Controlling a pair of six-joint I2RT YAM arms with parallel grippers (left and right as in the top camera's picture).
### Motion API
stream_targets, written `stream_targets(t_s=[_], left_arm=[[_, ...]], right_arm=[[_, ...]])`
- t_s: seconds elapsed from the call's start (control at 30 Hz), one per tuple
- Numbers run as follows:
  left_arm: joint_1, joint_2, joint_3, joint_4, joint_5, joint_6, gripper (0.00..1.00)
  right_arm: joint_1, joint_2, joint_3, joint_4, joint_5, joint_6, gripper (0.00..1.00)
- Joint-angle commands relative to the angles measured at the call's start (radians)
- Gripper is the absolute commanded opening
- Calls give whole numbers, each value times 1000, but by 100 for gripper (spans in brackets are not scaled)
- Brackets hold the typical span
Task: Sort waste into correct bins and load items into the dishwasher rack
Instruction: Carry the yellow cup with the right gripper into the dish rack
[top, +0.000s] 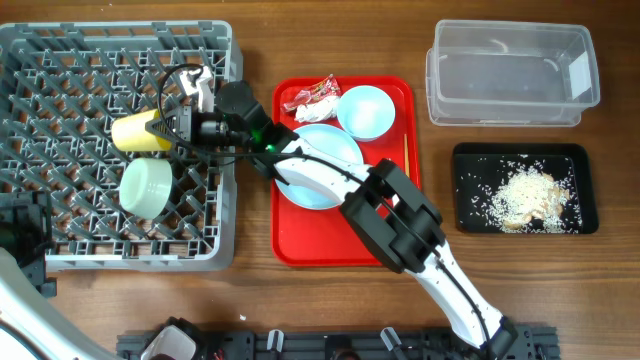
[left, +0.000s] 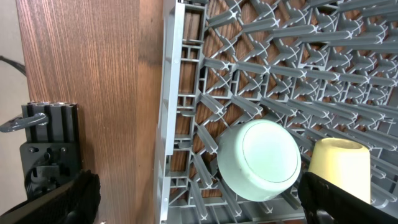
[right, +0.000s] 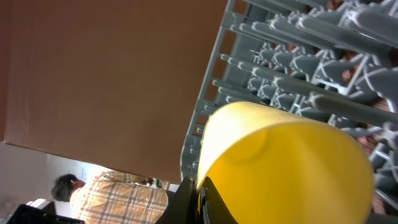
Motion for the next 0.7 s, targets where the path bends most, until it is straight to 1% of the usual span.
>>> stream_targets(t_s=[0.0, 0.03, 0.13, 0.27, 0.33, 0.37, 0.5, 0.67], left_arm=[[5, -2, -2, 0, -2, -9, 100], [5, -2, -2, 0, -2, -9, 100], [5, -2, -2, 0, -2, -9, 100], [5, -2, -2, 0, -2, -9, 100], [5, -2, -2, 0, -2, -9, 100], [5, -2, -2, 0, -2, -9, 100], [5, -2, -2, 0, -2, -9, 100], [5, -2, -2, 0, -2, -9, 100]], right_arm=[[-2, 22, 9, -3, -3, 8, 12], [-8, 22, 9, -25, -3, 6, 12], [-39, 22, 9, -71, -29, -4, 5], [-84, 4, 9, -74, -66, -6, 5], [-109, -31, 9, -105, -62, -27, 5], [-117, -55, 9, -147, -53, -52, 5], [-133, -178, 9, -435, 70, -208, 5], [-135, -296, 9, -601, 160, -300, 6]])
